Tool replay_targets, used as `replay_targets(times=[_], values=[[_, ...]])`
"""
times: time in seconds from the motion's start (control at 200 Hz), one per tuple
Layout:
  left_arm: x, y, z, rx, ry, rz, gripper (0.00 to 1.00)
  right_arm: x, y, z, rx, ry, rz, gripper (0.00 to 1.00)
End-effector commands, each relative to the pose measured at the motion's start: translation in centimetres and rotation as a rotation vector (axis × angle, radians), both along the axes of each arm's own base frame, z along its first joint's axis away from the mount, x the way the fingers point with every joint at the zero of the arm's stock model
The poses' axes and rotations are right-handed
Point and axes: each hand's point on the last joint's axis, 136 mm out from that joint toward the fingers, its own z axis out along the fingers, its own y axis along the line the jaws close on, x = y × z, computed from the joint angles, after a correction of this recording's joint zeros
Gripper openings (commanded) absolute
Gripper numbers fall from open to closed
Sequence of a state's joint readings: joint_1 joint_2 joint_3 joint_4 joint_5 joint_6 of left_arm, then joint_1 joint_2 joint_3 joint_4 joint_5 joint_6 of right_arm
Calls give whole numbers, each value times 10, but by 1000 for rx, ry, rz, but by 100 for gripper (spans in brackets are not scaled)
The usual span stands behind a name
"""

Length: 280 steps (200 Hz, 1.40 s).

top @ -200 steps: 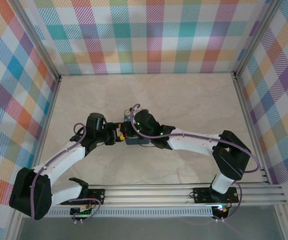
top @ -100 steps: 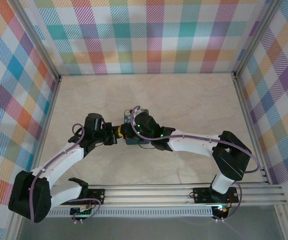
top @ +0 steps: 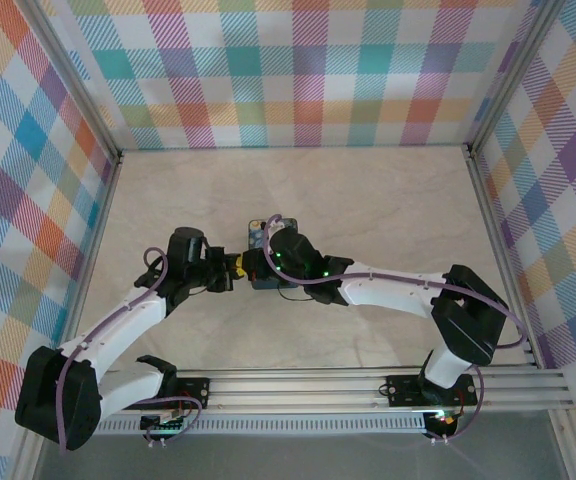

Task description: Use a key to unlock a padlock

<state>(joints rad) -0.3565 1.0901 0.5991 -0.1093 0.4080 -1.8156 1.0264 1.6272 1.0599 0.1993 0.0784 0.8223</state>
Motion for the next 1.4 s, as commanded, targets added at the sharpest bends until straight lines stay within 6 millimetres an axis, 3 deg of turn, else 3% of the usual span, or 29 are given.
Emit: replay_targets(times=[0.0,0.275,0.445,0.67,0.98,1.395], values=[[6,13,-4,66,-6,13,0,0,-17,-4,-62,-15,-18,8],[16,-3,1,209,-111,-255,0,-4,-46,-19,-155,5,15,28],[13,-11,-11,241,-97,-372,0,-16,-59,-19,-171,-18,95,33],[10,-17,-10,227,-106,-409,0,-38,-33,-13,-141,-64,342,37],[8,-25,2,202,-132,-456,0,-26,-7,-9,-162,-147,417,44],[5,-26,4,197,-131,-463,0,2,-19,-9,-205,-143,320,41]])
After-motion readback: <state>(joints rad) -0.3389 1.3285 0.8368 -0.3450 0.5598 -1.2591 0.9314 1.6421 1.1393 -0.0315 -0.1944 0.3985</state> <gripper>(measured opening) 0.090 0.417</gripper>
